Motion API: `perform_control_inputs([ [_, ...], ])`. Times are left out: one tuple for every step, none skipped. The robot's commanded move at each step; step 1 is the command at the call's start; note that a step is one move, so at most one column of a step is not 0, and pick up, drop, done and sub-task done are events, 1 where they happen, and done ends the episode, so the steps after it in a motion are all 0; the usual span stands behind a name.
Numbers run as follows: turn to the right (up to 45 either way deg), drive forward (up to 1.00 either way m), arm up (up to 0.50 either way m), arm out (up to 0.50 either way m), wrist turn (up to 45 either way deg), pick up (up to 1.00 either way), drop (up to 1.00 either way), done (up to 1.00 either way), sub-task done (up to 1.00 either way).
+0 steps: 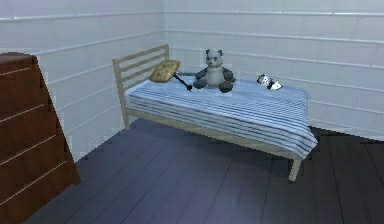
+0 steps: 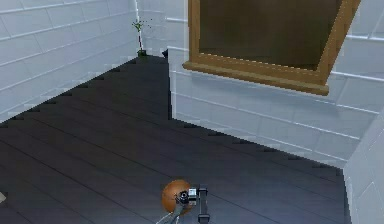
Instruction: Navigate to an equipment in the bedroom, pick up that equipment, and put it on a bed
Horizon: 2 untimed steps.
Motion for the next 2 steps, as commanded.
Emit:
perform_control_inputs([
  [0.0,0.00,0.00,0.00,45.0,0.00,0.00,0.00,0.00],
  [0.0,0.00,0.00,0.00,45.0,0.00,0.00,0.00,0.00],
])
